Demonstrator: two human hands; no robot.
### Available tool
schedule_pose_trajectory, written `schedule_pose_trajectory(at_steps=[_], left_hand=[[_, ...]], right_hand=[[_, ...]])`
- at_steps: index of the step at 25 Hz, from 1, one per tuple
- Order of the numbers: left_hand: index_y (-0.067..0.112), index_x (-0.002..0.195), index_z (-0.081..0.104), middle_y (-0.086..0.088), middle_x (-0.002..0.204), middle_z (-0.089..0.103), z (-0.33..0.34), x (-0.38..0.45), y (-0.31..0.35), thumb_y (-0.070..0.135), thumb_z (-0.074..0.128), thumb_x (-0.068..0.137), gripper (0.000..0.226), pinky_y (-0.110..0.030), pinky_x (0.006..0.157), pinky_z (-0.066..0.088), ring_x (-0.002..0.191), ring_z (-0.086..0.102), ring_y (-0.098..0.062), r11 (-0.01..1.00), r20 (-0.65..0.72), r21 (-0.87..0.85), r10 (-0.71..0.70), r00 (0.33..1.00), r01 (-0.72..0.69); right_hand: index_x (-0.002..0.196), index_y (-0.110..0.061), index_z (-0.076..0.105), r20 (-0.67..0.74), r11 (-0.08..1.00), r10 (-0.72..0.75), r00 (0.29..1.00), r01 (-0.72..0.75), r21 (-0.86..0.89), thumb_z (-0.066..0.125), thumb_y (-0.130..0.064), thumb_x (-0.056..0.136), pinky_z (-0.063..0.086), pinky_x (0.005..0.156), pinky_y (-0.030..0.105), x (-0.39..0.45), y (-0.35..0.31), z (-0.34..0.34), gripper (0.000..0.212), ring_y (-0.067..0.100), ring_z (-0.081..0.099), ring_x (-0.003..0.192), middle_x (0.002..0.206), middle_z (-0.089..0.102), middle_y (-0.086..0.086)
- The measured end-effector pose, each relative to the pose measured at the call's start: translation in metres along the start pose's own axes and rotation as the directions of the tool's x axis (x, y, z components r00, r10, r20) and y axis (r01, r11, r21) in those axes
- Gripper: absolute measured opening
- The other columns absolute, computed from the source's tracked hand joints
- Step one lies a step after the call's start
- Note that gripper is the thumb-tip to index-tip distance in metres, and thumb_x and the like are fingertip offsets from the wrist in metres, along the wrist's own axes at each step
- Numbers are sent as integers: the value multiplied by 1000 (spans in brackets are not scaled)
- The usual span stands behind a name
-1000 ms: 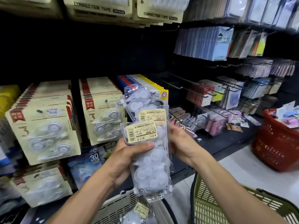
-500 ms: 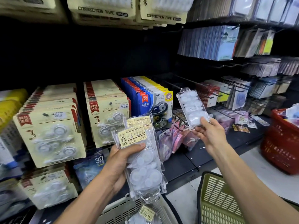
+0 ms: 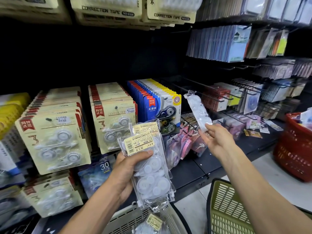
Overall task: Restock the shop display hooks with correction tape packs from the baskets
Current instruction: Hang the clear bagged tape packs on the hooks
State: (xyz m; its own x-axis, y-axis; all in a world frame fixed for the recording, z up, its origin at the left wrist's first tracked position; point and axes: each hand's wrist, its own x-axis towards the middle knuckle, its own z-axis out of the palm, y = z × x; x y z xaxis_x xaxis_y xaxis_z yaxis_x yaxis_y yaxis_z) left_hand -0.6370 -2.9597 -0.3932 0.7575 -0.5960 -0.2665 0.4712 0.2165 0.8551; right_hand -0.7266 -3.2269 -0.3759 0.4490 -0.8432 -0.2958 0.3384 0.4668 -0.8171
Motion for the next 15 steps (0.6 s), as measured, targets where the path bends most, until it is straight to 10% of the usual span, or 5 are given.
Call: schedule_pose_trajectory(at_steps=[4,6,9,12,15], left_hand=[[-2,128,61,-18,106,76,3,-2,0,6,94,45,90,-39,73,62,89,74,-32,999,-1,29,22,1000,-22],[0,124,64,-17,105,77,8,-2,1,6,88,55,74,-43,84,61,91,74,-32,999,-61,23,37,997,-36],[3,117,69,-18,107,76,11,0,2,2,77,79,39,-45,85,61,89,74,-31,999,-153,-35,32,988,-37],[1,110,68,-23,110,73,9,-3,7,15,62,91,24,-51,90,55,94,69,-36,992,-116,-124,-38,992,24],[6,102,69,-20,91,74,5,-8,16,27,52,96,28,-44,80,56,77,71,-33,988,-58,-142,-73,996,64]], right_hand=[[119,-17,53,-21,835,-150,989,115,-539,66,-7,92,46,57,30,-21,22,5,32,24,61,77,120,62,11],[95,-16,62,271,763,-113,956,259,-592,68,-17,94,50,56,27,-43,30,13,6,25,65,71,96,71,14],[96,-13,66,675,602,123,728,485,-634,69,-21,93,53,60,24,-81,34,32,9,19,65,76,93,69,8],[128,-25,61,838,383,251,485,745,-546,60,3,85,47,76,14,-97,42,38,51,6,57,106,135,54,-5],[142,-34,52,862,344,296,411,796,-497,44,17,75,36,93,4,-102,44,37,85,-7,23,145,160,26,-15]])
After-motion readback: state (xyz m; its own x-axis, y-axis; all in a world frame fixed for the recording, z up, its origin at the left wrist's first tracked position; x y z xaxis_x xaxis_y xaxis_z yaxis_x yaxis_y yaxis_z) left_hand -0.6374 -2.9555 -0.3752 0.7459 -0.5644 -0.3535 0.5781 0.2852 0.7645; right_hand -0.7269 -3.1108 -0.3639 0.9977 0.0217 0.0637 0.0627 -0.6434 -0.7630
